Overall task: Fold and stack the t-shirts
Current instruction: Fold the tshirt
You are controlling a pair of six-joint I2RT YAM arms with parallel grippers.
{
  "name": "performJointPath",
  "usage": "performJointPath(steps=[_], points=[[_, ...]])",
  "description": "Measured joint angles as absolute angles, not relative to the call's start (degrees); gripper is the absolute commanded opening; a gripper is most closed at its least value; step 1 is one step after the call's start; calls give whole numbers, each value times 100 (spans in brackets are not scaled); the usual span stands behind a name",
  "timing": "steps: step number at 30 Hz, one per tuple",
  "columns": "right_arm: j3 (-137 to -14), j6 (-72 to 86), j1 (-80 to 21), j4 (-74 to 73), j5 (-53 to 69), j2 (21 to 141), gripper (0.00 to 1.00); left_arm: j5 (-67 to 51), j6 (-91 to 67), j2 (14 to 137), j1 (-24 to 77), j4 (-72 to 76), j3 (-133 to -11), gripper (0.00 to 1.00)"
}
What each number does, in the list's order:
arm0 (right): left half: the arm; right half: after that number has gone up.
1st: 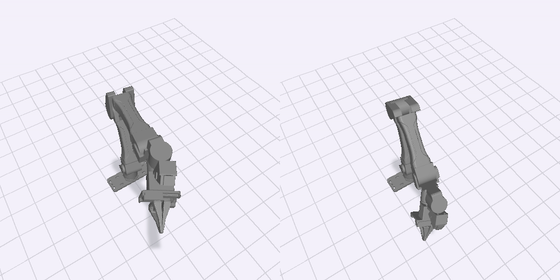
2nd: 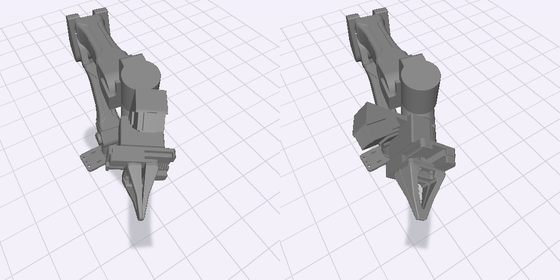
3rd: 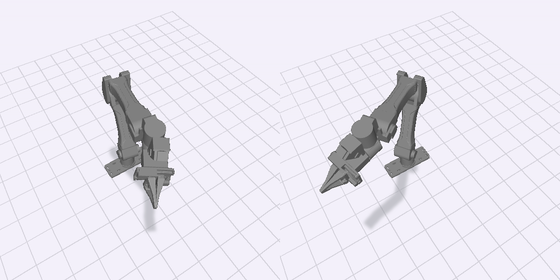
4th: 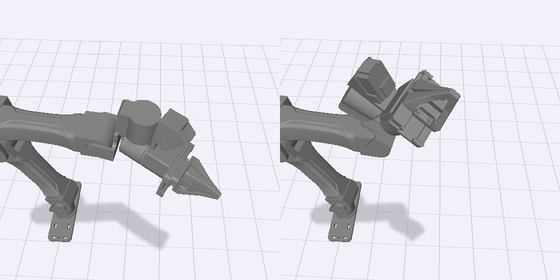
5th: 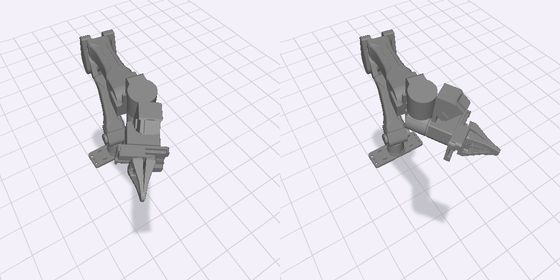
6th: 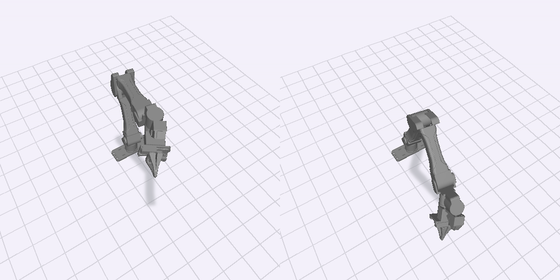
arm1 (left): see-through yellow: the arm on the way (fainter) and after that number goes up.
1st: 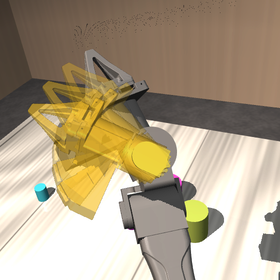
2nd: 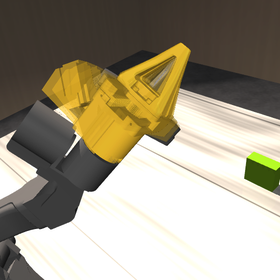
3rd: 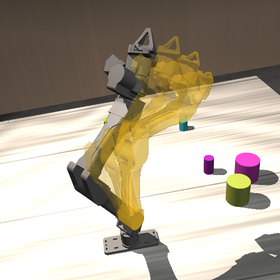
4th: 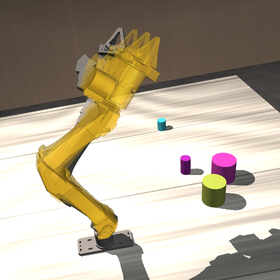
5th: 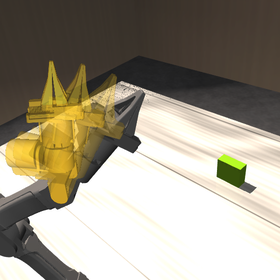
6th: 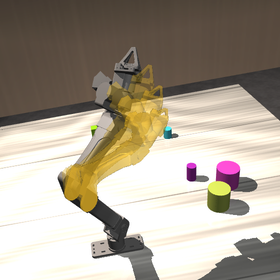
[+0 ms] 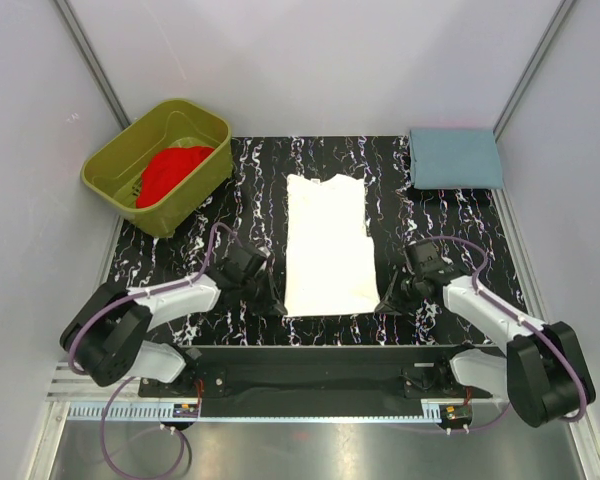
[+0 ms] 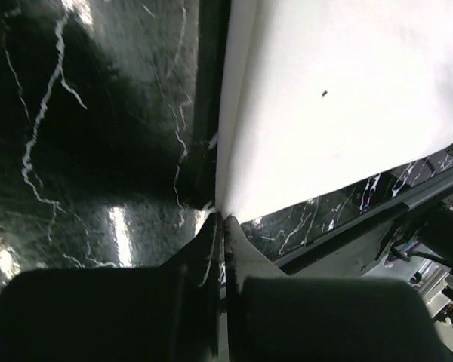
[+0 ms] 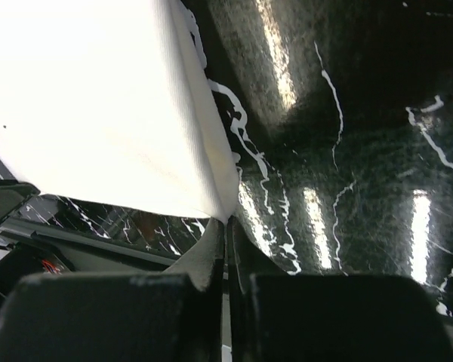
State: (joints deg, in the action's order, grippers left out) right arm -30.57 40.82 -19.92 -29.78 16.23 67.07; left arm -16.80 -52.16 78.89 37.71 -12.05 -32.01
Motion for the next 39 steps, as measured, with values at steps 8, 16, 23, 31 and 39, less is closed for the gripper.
performJointPath(steps=[8,16,23,31,39], points=[[-3404,4082,-2014,-3607,1444,6101,0,-1487,-5393,7238,3894,-1822,-3343,0],[-3774,3994,-2014,-3948,1378,5942,0,-1354,-5400,7107,3894,-2309,-3876,0],[-4377,3852,-2014,-4311,1192,5948,0,-1098,-5297,7102,3837,-2814,-4580,0],[-5614,3583,-2014,-4571,954,6479,0,-1063,-4978,7172,3267,-3173,-5404,0],[-7319,3133,-1999,-4637,622,7926,0,-1144,-4316,8110,2729,-3238,-6801,0]])
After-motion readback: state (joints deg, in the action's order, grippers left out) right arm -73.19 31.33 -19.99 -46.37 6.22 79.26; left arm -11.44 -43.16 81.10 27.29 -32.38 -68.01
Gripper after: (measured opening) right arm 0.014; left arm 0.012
